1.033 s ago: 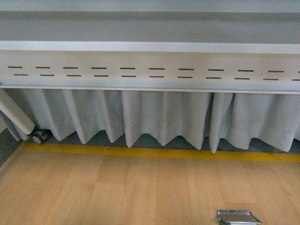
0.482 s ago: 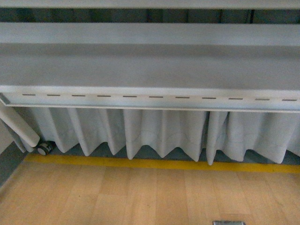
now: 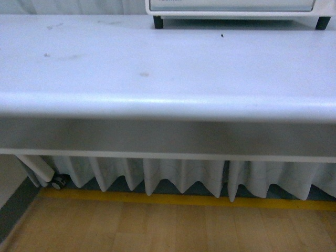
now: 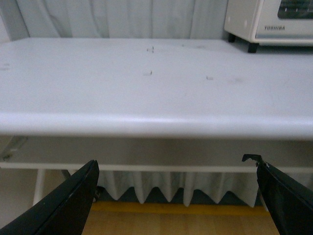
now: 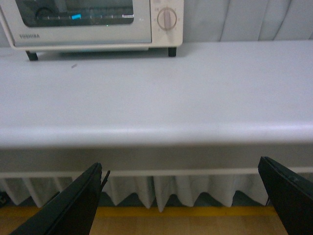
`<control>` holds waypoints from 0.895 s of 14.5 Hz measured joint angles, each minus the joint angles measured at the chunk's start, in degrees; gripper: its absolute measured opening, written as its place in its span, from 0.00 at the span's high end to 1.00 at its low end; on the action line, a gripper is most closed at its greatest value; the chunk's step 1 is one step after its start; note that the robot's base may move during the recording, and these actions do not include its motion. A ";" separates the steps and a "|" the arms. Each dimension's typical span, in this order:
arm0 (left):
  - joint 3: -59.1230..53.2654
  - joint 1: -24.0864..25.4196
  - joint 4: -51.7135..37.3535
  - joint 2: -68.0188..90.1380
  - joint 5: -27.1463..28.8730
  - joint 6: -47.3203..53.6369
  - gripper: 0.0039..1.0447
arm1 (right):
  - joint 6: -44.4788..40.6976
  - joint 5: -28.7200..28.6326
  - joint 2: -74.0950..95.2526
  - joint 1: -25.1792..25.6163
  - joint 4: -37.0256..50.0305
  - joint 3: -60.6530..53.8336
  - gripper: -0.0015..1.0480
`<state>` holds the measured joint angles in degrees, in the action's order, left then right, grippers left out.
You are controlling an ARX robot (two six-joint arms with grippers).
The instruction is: Open oven
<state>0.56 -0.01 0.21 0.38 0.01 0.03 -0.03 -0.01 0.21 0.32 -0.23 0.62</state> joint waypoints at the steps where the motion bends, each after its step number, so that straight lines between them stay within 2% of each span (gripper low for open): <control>1: 0.00 0.00 0.02 0.00 0.04 0.00 0.06 | 0.02 0.00 -0.02 0.00 -0.04 0.00 0.07; 13: 0.00 0.00 -0.20 0.00 0.00 -0.02 0.06 | 0.02 0.00 0.00 0.00 0.28 0.00 0.07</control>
<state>0.56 -0.01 0.01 0.38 0.01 0.01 -0.01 -0.01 0.21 0.32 0.05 0.62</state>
